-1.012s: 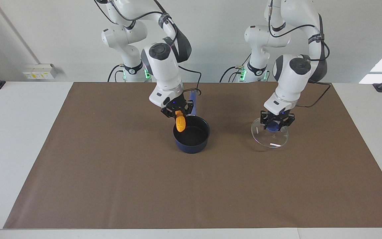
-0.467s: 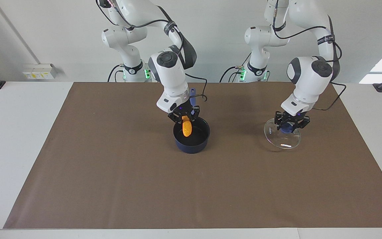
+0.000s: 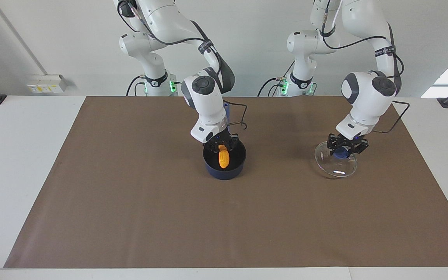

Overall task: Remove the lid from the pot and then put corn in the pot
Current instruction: 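Set the lid on the table with the left gripper and release it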

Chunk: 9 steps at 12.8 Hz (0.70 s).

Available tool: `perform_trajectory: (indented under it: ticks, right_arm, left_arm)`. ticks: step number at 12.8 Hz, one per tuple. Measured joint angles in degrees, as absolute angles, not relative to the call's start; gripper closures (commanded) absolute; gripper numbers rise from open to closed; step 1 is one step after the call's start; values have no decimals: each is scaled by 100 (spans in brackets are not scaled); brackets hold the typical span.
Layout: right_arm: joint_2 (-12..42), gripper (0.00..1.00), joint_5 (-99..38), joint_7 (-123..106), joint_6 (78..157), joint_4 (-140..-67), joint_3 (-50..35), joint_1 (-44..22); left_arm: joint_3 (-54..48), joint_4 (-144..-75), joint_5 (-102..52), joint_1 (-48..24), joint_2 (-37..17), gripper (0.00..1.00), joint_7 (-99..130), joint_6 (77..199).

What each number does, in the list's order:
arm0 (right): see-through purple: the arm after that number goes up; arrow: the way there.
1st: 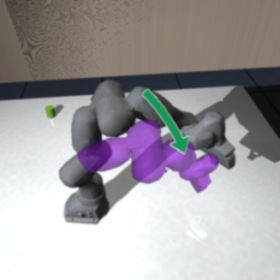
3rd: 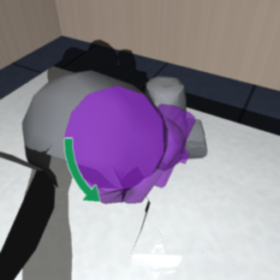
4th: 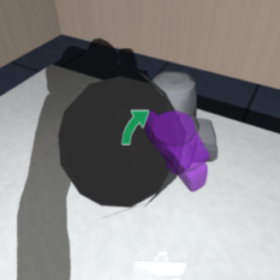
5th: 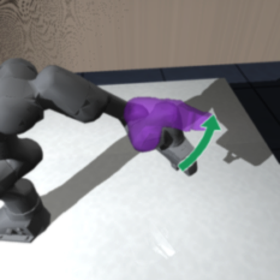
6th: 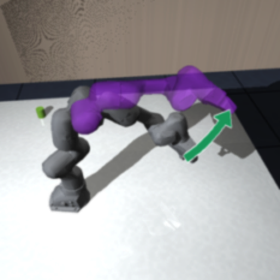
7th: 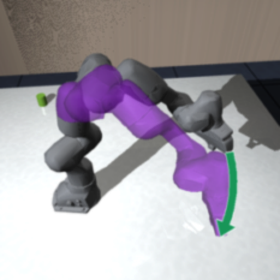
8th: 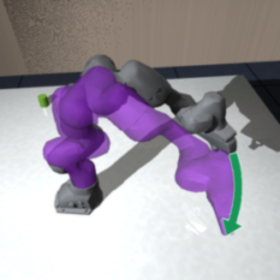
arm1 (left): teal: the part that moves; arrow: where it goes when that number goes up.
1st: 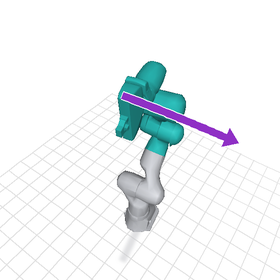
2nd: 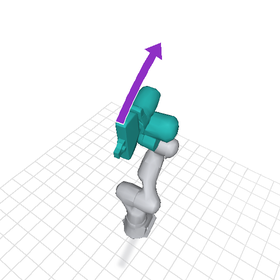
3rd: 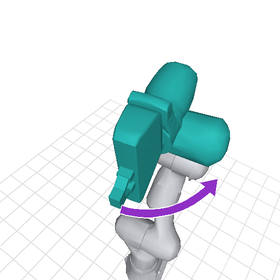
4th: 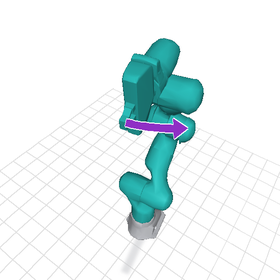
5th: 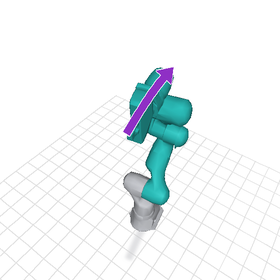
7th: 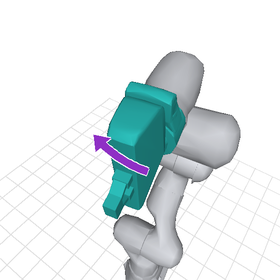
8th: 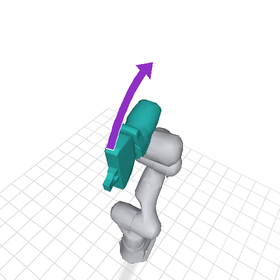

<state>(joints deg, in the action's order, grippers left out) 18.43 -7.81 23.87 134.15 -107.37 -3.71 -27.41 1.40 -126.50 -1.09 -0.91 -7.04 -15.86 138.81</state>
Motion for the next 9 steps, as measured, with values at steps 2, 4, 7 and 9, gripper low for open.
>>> perform_trajectory:
  ticks: [2, 4, 7, 9]
  right_arm:
    - [1847, 73, -781, 2387, 13415, -10739, -371, -2741]
    - [1848, 58, -781, 2387, 13460, -10734, -371, -2741]
    - [1858, 52, -781, 2387, 13647, -10731, -371, -2740]
    - [1858, 50, -781, 2387, 13661, -10726, -371, -2741]
  left_arm:
    - [134, -12648, -122, -45, -702, 1, -1708, 13877]
    - [135, -12648, -123, -22, -702, 0, -1789, 13872]
    - [101, -12601, -123, -25, -700, 0, -1804, 13733]
    - [77, -12329, -123, -40, -674, 0, -1803, 13409]
